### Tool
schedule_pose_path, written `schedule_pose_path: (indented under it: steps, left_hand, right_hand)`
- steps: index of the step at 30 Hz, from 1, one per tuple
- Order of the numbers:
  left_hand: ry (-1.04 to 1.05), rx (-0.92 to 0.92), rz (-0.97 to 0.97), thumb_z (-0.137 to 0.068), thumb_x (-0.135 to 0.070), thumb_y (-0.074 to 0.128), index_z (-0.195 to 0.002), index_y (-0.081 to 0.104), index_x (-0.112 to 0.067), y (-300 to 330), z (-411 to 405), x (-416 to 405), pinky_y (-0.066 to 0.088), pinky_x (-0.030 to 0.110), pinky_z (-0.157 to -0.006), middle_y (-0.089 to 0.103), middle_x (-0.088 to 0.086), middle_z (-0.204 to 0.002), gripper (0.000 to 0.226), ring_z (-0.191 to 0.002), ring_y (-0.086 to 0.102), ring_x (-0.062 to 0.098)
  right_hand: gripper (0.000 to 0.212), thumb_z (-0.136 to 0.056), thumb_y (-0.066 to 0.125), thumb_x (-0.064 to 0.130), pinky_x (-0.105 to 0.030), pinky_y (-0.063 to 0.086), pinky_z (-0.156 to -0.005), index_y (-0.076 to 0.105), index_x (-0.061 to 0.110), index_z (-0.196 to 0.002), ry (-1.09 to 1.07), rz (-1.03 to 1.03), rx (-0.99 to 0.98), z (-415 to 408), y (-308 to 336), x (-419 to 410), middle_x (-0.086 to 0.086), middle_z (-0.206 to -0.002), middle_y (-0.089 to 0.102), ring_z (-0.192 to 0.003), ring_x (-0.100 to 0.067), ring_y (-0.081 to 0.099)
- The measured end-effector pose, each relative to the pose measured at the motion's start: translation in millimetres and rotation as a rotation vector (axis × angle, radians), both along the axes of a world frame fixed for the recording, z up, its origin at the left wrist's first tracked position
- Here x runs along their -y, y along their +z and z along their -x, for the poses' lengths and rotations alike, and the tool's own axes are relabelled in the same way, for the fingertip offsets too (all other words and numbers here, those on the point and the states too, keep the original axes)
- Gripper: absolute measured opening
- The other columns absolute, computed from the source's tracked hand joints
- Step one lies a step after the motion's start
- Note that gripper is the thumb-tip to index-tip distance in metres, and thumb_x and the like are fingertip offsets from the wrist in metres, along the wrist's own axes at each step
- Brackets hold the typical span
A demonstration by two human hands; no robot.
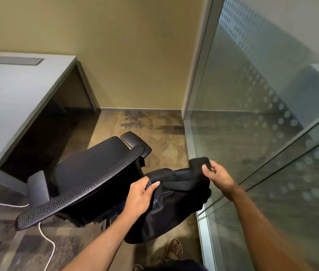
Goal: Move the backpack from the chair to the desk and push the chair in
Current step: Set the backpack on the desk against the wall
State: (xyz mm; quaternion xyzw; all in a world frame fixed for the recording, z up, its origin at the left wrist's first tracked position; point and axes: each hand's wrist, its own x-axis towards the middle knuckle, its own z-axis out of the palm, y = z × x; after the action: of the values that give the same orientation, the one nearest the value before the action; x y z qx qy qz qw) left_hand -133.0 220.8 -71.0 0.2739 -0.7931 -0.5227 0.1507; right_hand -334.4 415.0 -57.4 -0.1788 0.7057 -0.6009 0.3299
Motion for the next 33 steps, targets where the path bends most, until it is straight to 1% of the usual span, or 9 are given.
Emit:
schedule_pose_path:
  steps: [2,6,9,13,15,18,21,27,33]
  left_hand:
    - [-0.059,-0.015,-0.018,-0.095,-0.020,0.062,-0.088,0.058,-0.014,5,14,-3,0.049,0.053,-0.087,0.066,0.034,-0.100,0.010,-0.086,0.065,0.026]
    - [-0.082,-0.028,-0.071,-0.095,-0.021,0.061,-0.092,0.061,-0.013,9,42,-3,0.048,0.060,-0.089,0.065,0.035,-0.102,0.008,-0.089,0.062,0.021]
    - [-0.044,-0.063,-0.144,-0.095,-0.016,0.061,-0.103,0.070,-0.001,13,66,-1,0.052,0.054,-0.094,0.073,0.014,-0.107,0.019,-0.105,0.068,0.024]
    - [-0.032,-0.075,-0.178,-0.095,-0.018,0.061,-0.099,0.068,-0.003,13,98,3,0.050,0.058,-0.094,0.073,0.013,-0.106,0.018,-0.102,0.068,0.028]
    - [-0.019,-0.110,-0.200,-0.096,-0.020,0.060,-0.100,0.070,-0.013,13,115,6,0.053,0.051,-0.094,0.074,0.006,-0.107,0.013,-0.103,0.068,0.022]
    - [0.005,-0.169,-0.245,-0.097,-0.019,0.058,-0.106,0.070,-0.029,20,142,14,0.053,0.031,-0.090,0.075,-0.007,-0.107,0.018,-0.105,0.069,0.011]
    - [0.017,-0.175,-0.211,-0.099,-0.020,0.055,-0.106,0.067,-0.036,25,170,25,0.051,0.015,-0.085,0.072,-0.019,-0.104,0.021,-0.103,0.067,0.000]
    - [0.056,-0.173,-0.171,-0.102,-0.025,0.050,-0.103,0.063,-0.040,34,233,46,0.049,0.012,-0.080,0.068,-0.020,-0.103,0.019,-0.094,0.063,-0.009]
    - [0.112,-0.193,-0.228,-0.102,-0.027,0.048,-0.116,0.065,-0.019,32,307,93,0.052,0.044,-0.095,0.071,0.002,-0.112,0.023,-0.106,0.066,0.018]
  right_hand:
    - [0.025,-0.098,0.054,0.002,-0.023,0.048,-0.089,0.060,0.009,-0.121,0.090,-0.074,-0.008,4,-19,-27,-0.005,-0.111,0.068,-0.100,-0.009,0.063]
    - [0.050,-0.086,0.068,-0.005,-0.024,0.048,-0.096,0.056,0.020,-0.128,0.093,-0.088,0.060,18,-37,-63,-0.005,-0.124,0.067,-0.113,-0.010,0.062]
    - [0.065,-0.072,0.081,-0.006,-0.020,0.050,-0.092,0.057,0.023,-0.125,0.068,-0.118,0.031,34,-35,-65,-0.001,-0.125,0.067,-0.112,-0.003,0.064]
    - [0.037,-0.080,0.073,-0.009,-0.032,0.051,-0.091,0.063,0.013,-0.109,-0.194,-0.131,-0.265,55,-30,-49,-0.026,-0.112,0.068,-0.095,-0.013,0.064]
    - [0.033,-0.083,0.073,-0.006,-0.044,0.050,-0.093,0.064,0.004,-0.113,-0.280,-0.118,-0.329,66,-26,-39,-0.022,-0.108,0.069,-0.098,-0.025,0.065]
    - [0.026,-0.083,0.074,0.006,-0.039,0.049,-0.083,0.063,0.011,-0.106,-0.340,-0.080,-0.346,85,-14,-20,-0.004,-0.095,0.068,-0.087,-0.019,0.063]
    - [0.037,-0.081,0.070,0.019,-0.039,0.050,-0.088,0.060,0.010,-0.115,-0.383,-0.110,-0.371,108,-6,0,-0.009,-0.102,0.067,-0.094,-0.025,0.062]
    - [0.035,-0.086,0.069,0.005,-0.049,0.049,-0.095,0.057,0.004,-0.119,-0.486,-0.133,-0.424,158,1,37,-0.013,-0.110,0.064,-0.103,-0.032,0.061]
    - [0.031,-0.089,0.069,0.007,-0.046,0.052,-0.095,0.058,0.007,-0.118,-0.458,-0.107,-0.394,225,6,87,-0.006,-0.109,0.066,-0.103,-0.024,0.063]
